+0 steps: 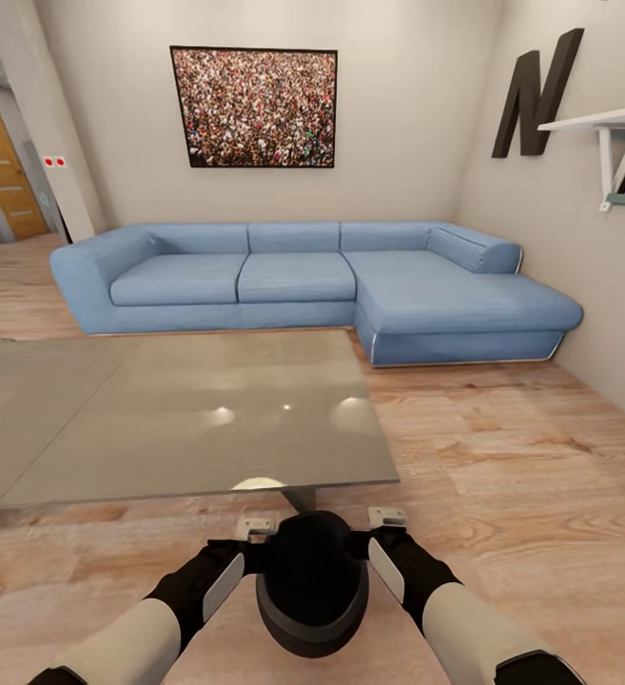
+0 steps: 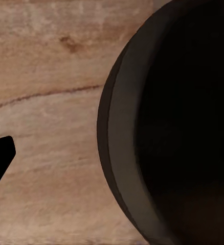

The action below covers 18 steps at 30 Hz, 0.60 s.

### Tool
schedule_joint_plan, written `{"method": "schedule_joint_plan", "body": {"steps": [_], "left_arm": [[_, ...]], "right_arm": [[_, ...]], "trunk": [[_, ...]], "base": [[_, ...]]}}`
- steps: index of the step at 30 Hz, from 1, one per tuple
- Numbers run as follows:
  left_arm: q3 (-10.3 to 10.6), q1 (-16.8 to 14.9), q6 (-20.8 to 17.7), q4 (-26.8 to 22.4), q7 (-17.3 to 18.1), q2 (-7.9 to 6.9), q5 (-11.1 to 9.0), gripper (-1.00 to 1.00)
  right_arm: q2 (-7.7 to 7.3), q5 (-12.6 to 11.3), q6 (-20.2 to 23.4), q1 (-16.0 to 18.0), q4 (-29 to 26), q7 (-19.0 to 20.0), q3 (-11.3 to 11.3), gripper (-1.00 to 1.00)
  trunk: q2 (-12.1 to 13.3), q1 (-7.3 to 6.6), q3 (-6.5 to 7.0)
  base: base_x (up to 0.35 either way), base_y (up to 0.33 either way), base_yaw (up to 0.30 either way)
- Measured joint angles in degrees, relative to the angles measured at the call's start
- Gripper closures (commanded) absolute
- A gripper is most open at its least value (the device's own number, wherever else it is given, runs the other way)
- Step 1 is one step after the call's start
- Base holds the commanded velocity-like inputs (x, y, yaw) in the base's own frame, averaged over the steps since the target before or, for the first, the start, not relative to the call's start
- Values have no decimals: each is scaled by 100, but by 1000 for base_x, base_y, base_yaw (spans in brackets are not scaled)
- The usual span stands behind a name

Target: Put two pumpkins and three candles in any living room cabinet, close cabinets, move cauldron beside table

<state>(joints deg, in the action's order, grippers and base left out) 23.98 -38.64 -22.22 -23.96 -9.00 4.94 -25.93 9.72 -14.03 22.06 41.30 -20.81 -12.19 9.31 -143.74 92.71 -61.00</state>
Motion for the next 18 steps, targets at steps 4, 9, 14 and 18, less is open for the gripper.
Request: {"method": "schedule_joint_plan", "body": {"steps": [4, 9, 14, 18], "left_arm": [[6, 0, 0, -1, 1, -3, 0, -100], [9, 1, 0, -3, -1, -5, 0, -100], [10, 0, 0, -8, -7, -6, 0, -100], [10, 2, 0, -3, -8, -6, 0, -100]], "right_arm": [[-1, -3, 0, 0, 0, 1, -8, -100], [1, -4, 0, 0, 2, 1, -5, -100], [2, -4, 0, 0, 8, 1, -5, -100], [4, -4, 0, -1, 8, 1, -4, -100]], "trunk": [[0, 1, 0], [0, -1, 0], [0, -2, 0], [5, -13, 88]], "base": [[-268, 0, 0], [-163, 0, 0], [-34, 0, 0], [-7, 0, 0]]}}
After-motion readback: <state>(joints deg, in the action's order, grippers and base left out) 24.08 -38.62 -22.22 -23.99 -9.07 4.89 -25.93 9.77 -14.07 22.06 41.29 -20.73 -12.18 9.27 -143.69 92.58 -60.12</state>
